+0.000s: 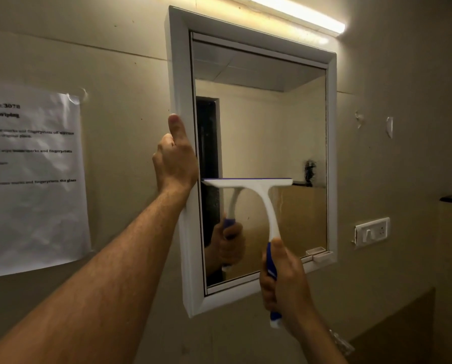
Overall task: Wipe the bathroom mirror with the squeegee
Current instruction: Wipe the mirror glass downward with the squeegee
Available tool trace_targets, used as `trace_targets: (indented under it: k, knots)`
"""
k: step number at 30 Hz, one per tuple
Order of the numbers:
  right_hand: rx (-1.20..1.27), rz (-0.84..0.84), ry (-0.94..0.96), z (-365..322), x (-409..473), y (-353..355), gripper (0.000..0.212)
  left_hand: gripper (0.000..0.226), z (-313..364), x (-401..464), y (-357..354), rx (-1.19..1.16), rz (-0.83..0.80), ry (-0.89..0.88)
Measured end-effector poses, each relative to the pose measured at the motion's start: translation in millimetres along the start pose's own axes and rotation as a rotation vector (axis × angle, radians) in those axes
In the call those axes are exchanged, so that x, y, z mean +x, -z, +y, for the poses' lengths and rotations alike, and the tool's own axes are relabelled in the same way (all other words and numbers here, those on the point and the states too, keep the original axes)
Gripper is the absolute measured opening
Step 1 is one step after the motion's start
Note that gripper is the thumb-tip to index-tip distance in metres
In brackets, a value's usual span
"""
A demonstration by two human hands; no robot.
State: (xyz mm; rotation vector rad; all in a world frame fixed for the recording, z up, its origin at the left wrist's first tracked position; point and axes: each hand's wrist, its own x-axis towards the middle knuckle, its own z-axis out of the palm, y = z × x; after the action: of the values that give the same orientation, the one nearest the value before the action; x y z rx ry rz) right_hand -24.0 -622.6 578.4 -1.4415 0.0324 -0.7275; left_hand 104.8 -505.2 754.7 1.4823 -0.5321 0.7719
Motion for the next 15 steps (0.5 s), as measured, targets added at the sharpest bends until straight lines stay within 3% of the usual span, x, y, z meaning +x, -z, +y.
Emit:
trace_targets:
  k: [8, 11, 15]
  knots:
    - [-0.098, 0.017, 0.097, -54, 38, -9, 0.053, 0.062, 1, 3, 2, -0.012, -0.007, 0.002]
    - [-0.103, 0.011, 0.086, -40, 28, -4, 0.052, 0.052, -1, -4, 2, -0.005, -0.021, 0.014]
    - [-0.032, 0.000, 0.040, -10, 10, 1, 0.052, 0.061, -4, -6, 1, -0.008, -0.007, -0.003]
